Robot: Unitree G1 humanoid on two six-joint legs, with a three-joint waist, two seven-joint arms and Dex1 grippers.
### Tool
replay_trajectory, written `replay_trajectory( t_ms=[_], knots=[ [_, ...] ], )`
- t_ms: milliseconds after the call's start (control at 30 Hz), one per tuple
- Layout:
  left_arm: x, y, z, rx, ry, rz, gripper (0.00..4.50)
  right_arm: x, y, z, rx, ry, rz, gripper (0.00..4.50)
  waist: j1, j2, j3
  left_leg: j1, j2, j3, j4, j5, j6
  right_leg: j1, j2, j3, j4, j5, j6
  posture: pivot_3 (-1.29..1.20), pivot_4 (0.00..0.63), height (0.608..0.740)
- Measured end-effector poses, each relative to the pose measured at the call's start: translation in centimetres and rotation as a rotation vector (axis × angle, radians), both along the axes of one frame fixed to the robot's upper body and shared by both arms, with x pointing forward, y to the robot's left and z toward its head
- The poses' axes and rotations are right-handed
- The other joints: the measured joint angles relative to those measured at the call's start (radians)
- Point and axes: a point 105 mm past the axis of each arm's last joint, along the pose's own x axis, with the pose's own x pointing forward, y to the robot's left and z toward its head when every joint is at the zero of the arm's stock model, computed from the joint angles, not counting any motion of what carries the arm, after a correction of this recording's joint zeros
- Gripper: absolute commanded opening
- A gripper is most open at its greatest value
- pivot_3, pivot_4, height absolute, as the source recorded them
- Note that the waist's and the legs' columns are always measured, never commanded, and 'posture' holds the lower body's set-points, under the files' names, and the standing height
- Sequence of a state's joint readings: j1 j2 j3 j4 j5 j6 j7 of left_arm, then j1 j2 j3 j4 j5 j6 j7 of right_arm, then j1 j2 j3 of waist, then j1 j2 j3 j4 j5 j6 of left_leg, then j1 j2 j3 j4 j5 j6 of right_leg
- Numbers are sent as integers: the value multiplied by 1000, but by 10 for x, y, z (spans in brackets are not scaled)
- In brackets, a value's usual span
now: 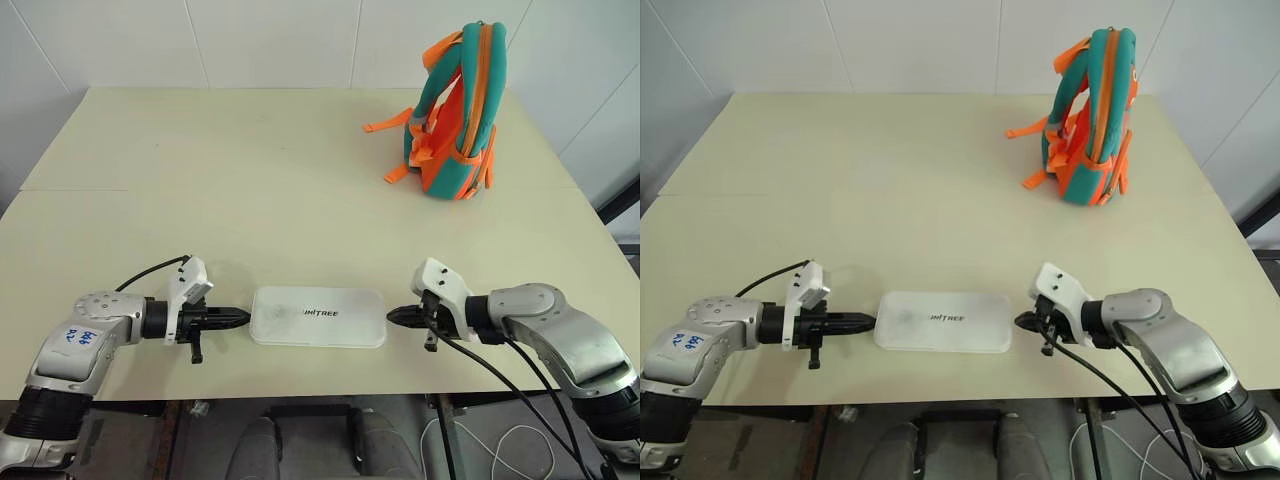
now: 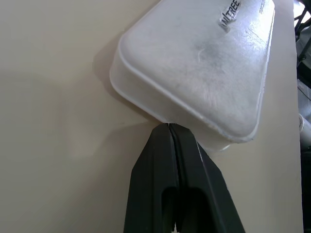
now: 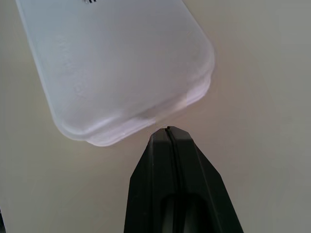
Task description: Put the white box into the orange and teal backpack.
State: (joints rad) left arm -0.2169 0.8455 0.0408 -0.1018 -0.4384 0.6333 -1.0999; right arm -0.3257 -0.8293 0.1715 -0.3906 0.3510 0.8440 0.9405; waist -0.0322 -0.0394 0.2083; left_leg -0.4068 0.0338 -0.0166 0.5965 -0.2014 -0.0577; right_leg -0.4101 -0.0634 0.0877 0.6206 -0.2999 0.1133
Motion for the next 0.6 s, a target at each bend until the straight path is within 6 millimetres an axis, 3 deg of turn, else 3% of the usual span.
replay_trajectory(
  t_ms=[100,200,433,567,600],
  knots=[
    [-1,15,6,62,11,23,383,1,-11,1,-25,-17,-29,0,0,0,0,0,0,0,0,0,0,0,0,0,-1,0,0,0,150,740],
    [0,29,11,65,115,100,1126,6,-23,5,-21,-33,-70,563,-1,0,0,0,0,1,0,0,0,0,0,1,-2,0,0,0,150,740],
    [13,26,36,-62,148,175,3282,12,-29,13,4,-63,-94,2860,-1,-1,0,0,0,1,0,-1,1,0,0,1,-2,0,0,0,150,740],
    [13,35,27,-16,194,203,4489,17,-35,11,-17,-81,-114,4201,-9,-1,0,0,0,2,0,-1,1,-1,0,1,-1,0,1,0,150,740],
    [11,36,25,-18,218,198,4500,18,-34,11,-21,-88,-113,4476,-10,-1,0,0,0,2,0,-1,1,-1,0,1,-1,0,1,0,150,740]
  ],
)
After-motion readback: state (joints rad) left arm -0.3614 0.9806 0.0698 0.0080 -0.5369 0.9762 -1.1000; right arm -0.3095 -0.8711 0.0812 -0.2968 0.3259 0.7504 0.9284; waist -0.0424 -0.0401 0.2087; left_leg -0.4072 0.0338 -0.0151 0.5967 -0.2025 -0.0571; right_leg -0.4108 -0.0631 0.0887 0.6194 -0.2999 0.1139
